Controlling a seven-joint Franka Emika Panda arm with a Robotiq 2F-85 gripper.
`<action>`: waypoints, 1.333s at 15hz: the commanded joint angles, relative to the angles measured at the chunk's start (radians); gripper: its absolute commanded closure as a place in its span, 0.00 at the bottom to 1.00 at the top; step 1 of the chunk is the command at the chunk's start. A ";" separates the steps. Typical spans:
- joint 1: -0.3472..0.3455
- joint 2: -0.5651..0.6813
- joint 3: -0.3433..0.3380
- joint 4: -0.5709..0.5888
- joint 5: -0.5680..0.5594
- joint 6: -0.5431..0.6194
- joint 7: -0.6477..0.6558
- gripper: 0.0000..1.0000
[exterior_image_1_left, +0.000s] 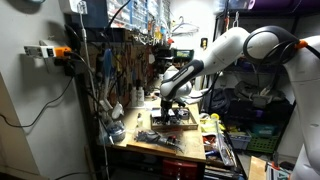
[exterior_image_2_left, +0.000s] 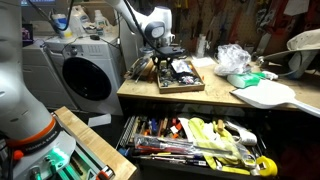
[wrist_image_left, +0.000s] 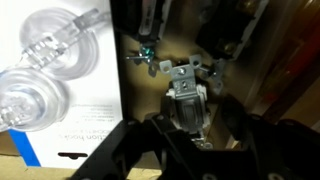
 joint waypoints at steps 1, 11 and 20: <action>-0.013 0.019 0.007 0.024 0.023 -0.031 -0.049 0.43; -0.001 0.054 0.007 0.066 0.007 -0.001 -0.073 0.37; 0.022 0.033 -0.018 0.071 -0.025 -0.073 -0.017 0.85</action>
